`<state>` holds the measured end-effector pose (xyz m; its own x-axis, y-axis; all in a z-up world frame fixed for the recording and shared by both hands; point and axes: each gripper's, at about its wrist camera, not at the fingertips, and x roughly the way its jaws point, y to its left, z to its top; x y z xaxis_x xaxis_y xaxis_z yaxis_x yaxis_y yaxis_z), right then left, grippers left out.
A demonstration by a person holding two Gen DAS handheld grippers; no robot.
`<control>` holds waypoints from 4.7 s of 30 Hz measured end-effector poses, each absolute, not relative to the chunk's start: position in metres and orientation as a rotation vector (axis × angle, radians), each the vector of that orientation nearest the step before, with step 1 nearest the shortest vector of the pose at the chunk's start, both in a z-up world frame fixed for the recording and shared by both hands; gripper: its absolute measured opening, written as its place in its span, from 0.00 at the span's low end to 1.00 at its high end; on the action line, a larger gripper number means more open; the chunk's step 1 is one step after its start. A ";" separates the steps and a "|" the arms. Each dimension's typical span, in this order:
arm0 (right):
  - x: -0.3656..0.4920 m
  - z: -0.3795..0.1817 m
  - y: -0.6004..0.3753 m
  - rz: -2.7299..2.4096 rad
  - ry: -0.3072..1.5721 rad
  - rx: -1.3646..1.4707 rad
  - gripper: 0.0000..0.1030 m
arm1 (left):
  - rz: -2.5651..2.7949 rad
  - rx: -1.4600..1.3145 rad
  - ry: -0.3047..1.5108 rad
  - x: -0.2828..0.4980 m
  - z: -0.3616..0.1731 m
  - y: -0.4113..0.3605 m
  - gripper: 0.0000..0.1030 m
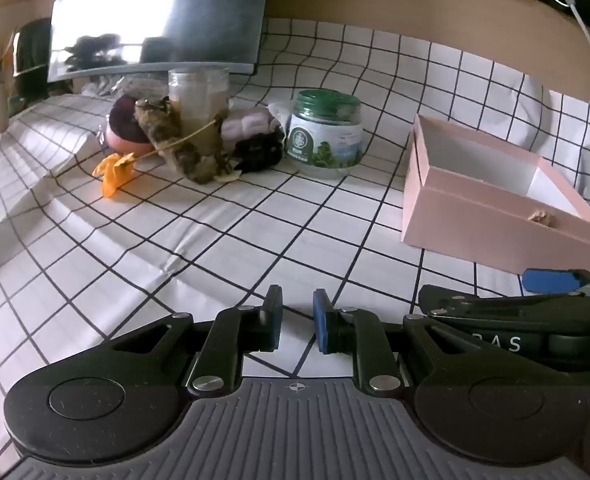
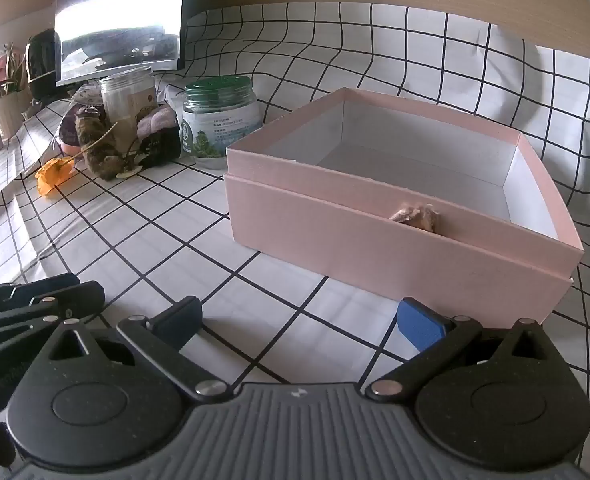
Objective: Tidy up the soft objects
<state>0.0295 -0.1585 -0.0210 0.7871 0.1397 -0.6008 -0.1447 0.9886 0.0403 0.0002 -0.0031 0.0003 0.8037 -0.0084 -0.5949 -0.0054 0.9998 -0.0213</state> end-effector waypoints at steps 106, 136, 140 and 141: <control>0.048 0.000 -0.126 0.219 0.900 -0.032 0.95 | -0.118 -0.264 0.597 0.029 0.045 0.119 0.18; 0.107 0.119 0.035 0.101 0.613 -0.071 0.93 | -0.269 -0.288 0.772 0.254 0.091 0.303 0.18; 0.115 0.086 0.032 0.142 0.677 -0.082 0.93 | -0.260 -0.321 0.854 0.269 0.072 0.301 0.18; 0.116 0.079 0.034 0.151 0.685 -0.102 0.93 | -0.254 -0.319 0.852 0.271 0.068 0.300 0.18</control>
